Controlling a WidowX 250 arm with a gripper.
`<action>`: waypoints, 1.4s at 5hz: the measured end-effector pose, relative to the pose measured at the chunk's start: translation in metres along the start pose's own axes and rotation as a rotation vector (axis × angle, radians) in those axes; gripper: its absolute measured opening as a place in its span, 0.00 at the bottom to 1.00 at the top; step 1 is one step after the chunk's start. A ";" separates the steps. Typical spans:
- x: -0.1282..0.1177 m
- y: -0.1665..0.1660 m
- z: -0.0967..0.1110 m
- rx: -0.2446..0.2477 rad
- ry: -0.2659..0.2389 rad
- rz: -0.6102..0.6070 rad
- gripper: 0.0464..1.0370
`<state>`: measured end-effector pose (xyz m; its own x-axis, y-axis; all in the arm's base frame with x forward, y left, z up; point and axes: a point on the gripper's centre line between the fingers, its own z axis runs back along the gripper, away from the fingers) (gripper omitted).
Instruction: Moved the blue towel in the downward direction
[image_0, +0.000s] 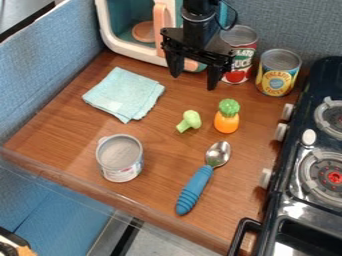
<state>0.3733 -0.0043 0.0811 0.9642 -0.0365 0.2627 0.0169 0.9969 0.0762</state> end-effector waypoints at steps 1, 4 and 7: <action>-0.007 -0.002 -0.015 -0.004 0.045 -0.004 0.96; 0.007 0.104 -0.052 0.001 0.035 -0.030 0.96; 0.015 0.151 -0.111 -0.004 0.111 -0.031 0.96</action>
<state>0.4201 0.1533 -0.0100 0.9865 -0.0593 0.1525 0.0477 0.9958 0.0786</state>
